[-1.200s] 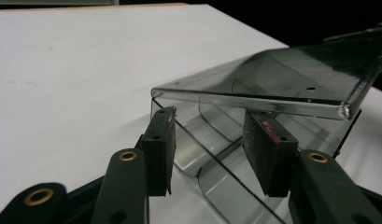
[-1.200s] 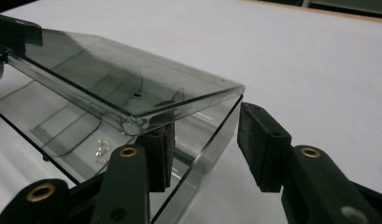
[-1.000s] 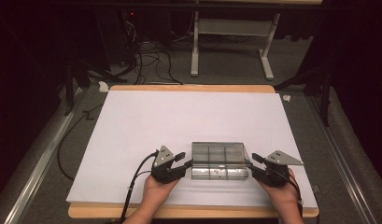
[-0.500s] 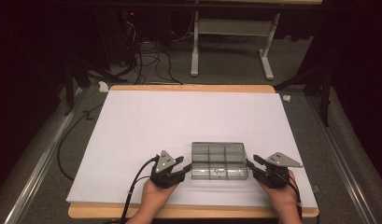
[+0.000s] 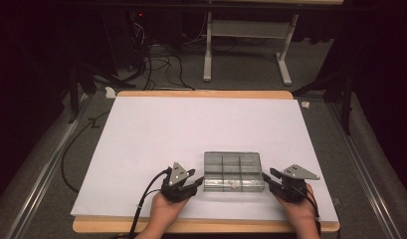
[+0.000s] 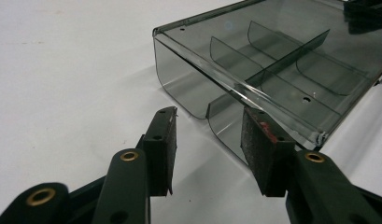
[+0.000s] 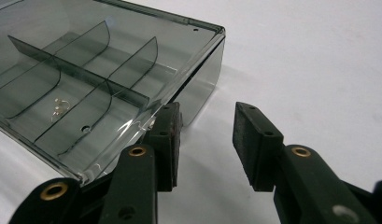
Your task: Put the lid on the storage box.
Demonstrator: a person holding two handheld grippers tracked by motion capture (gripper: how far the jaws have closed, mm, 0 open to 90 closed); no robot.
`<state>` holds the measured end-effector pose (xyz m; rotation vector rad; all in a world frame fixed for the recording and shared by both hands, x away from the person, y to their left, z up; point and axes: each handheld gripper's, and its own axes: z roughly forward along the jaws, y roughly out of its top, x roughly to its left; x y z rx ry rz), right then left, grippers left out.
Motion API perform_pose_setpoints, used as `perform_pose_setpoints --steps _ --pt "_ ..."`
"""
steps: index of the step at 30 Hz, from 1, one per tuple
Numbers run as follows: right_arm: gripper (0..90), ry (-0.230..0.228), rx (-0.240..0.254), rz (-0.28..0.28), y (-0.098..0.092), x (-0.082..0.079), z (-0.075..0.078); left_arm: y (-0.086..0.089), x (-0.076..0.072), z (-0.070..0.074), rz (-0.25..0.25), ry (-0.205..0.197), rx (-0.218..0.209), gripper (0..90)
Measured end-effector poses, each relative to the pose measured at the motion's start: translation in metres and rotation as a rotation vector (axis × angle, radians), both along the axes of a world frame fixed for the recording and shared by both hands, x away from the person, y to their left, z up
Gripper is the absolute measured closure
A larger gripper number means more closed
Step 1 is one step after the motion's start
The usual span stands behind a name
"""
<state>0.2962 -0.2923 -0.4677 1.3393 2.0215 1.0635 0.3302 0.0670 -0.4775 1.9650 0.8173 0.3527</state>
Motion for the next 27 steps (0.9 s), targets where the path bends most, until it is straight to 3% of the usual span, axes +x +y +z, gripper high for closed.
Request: perform_pose_setpoints --steps 8,11,13,14,15,16,19,21,22,24,27 --pt "57.8 -0.001 0.017 -0.026 -0.01 0.002 -0.001 0.01 0.008 0.002 0.012 0.026 0.011 53.9" --pt "46.1 0.002 0.012 -0.059 -0.019 0.011 0.004 0.025 0.019 0.006 0.041 0.018 0.056 50.0" --pt "40.3 -0.006 0.017 -0.093 -0.028 0.02 0.009 0.043 0.029 0.008 0.094 -0.002 0.114 46.1" --pt "36.9 -0.011 0.014 -0.111 -0.032 0.023 0.011 0.054 0.033 0.009 0.129 -0.033 0.153 44.2" --pt "34.8 -0.014 0.011 -0.127 -0.035 0.025 0.012 0.07 0.037 0.009 0.182 -0.078 0.223 42.2" --pt "33.9 -0.022 0.01 -0.139 -0.038 0.025 0.011 0.084 0.041 0.007 0.217 -0.085 0.244 39.5" --pt "32.0 -0.027 0.047 -0.134 -0.042 0.015 0.004 0.116 0.046 -0.001 0.234 -0.026 0.199 36.6" --pt "30.4 -0.019 0.032 -0.111 -0.041 0.009 0.004 0.127 0.049 -0.002 0.226 0.035 0.135 34.0" --pt "30.3 -0.03 0.009 -0.11 -0.04 0.005 0.006 0.128 0.049 -0.001 0.224 0.042 0.113 31.5" --pt "28.5 -0.041 0.016 -0.104 -0.04 0.003 0.006 0.127 0.049 0.0 0.219 0.047 0.088 27.8" --pt "24.8 -0.028 0.004 -0.092 -0.037 0.008 0.003 0.127 0.048 0.0 0.225 0.045 0.099 24.4"
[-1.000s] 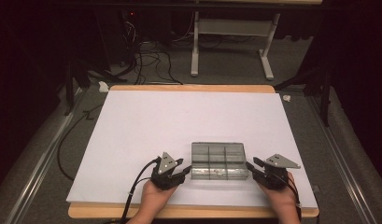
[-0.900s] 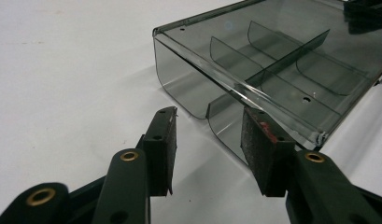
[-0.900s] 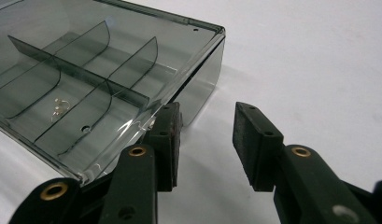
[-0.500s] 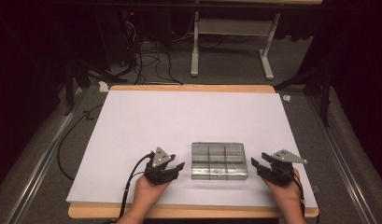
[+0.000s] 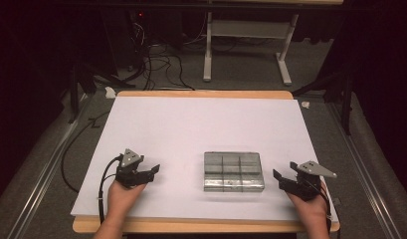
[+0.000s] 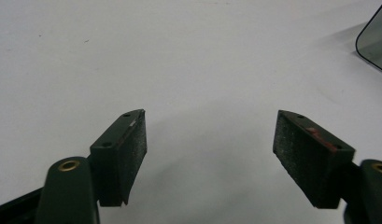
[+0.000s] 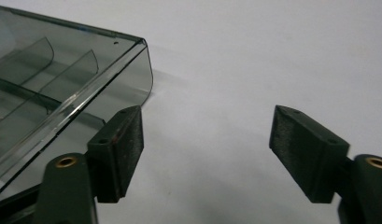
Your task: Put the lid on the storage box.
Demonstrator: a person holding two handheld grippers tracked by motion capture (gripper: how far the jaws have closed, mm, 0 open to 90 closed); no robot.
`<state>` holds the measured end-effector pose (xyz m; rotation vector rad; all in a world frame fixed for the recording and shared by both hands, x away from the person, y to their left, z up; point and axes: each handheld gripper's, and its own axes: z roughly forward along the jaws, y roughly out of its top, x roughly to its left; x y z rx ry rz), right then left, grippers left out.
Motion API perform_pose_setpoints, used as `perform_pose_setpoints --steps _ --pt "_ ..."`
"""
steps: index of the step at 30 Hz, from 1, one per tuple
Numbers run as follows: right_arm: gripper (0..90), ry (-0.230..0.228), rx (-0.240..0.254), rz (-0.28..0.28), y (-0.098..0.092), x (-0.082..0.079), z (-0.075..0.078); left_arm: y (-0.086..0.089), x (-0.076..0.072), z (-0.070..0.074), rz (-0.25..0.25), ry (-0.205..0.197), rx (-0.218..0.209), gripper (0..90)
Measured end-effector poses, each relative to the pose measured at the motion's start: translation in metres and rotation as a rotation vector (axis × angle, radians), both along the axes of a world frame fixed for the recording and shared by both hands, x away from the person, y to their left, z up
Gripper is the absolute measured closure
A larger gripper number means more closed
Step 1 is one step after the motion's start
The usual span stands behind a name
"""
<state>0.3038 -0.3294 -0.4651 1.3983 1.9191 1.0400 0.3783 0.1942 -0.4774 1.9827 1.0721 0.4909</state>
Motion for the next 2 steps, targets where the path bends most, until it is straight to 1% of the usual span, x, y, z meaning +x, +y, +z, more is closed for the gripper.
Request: perform_pose_setpoints --steps 1,2 --pt "23.6 0.01 0.008 0.005 0.0009 0.0012 -0.0007 0.0022 0.0002 0.0002 0.004 0.001 0.007 22.6" --pt "21.1 0.011 0.011 0.011 0.0013 0.0019 -0.0013 0.0055 0.0011 0.0003 0.012 0.008 -0.003 20.8"
